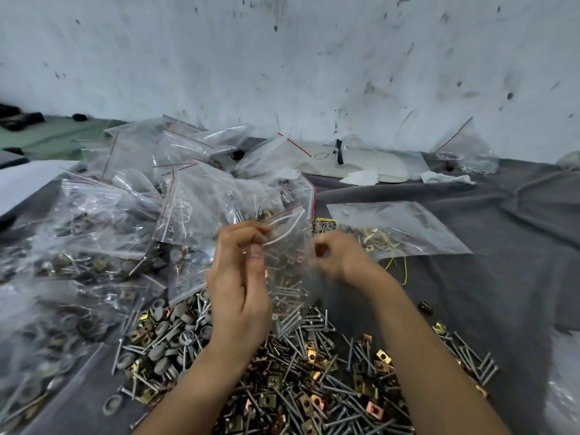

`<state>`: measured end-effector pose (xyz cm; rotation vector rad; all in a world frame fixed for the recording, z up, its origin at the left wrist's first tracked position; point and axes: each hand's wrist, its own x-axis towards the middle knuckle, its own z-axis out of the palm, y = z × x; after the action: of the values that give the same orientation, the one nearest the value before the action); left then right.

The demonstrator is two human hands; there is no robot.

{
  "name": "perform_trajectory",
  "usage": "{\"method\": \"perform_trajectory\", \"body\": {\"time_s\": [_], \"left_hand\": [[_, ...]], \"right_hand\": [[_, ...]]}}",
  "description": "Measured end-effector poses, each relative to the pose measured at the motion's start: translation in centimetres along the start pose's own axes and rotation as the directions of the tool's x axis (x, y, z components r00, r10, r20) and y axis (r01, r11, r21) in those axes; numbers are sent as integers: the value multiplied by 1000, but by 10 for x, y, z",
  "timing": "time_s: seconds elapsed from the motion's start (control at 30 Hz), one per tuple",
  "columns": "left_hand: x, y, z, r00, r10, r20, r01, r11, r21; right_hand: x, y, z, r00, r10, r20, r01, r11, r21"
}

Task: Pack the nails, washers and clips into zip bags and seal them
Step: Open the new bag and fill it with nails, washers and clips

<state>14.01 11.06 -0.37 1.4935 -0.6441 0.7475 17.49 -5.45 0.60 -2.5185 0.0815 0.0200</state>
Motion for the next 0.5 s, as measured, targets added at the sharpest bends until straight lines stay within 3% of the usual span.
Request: {"method": "perform_trajectory", "body": {"time_s": [0.1, 0.17, 0.23, 0.3, 0.37, 0.5], "left_hand": [[1, 1, 0, 998, 43, 39, -44, 998, 37], [0, 1, 0, 995, 70, 69, -74, 996, 52], [0, 1, 1, 992, 84, 93, -90, 994, 60], [-1, 1, 2, 990, 99, 103, -106, 992, 65], [-1, 0, 2, 989, 109, 103, -115, 992, 54], [-2, -1, 2, 987, 122, 107, -127, 991, 48]], "right_hand": [[-12, -11, -28, 966, -72, -247, 133, 961, 242], [-26, -28, -48, 909, -99, -404, 284, 858, 428], [-42, -45, -62, 854, -200, -480, 450, 748, 488], [-55, -61, -67, 834, -335, -438, 524, 732, 436], [-63, -70, -66, 859, -406, -311, 494, 816, 300], [-65, -72, -64, 884, -411, -224, 447, 884, 139]]}}
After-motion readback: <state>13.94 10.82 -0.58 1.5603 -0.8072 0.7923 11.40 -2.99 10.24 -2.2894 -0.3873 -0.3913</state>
